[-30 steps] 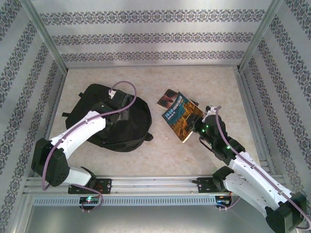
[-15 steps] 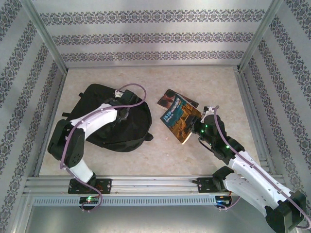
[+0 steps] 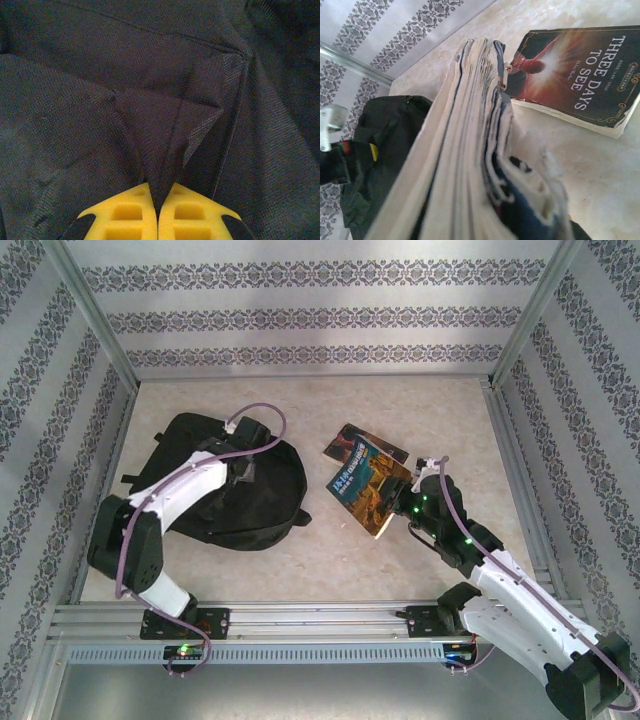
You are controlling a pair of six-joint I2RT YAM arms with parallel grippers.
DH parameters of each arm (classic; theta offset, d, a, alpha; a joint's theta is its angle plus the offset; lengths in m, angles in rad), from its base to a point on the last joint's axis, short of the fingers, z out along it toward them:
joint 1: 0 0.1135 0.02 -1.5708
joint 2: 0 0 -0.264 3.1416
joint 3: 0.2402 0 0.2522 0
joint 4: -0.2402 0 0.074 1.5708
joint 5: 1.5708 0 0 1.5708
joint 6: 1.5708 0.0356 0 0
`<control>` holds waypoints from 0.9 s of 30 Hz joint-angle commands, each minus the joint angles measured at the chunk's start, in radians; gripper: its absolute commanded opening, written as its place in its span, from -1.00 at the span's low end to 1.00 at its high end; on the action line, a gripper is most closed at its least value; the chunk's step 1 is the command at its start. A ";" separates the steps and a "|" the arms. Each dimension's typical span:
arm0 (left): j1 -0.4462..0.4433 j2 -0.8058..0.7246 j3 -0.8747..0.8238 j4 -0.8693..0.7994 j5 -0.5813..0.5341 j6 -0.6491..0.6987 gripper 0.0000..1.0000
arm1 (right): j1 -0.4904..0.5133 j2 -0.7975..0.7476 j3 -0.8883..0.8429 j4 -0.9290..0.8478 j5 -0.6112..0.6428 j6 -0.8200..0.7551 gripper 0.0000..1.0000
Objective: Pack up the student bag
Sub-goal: Open the student bag at the middle-left of the table.
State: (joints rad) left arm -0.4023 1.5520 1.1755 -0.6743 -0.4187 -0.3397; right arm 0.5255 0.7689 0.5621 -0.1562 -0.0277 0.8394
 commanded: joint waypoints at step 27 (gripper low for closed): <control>0.049 -0.321 0.066 0.046 0.650 0.044 -1.00 | -0.162 0.090 0.237 -0.014 -0.576 0.253 -1.00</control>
State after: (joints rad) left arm -0.3641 1.2484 1.2396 -0.7757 0.1139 -0.3164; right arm 0.3683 0.8528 0.7437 -0.2199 -0.4675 1.0115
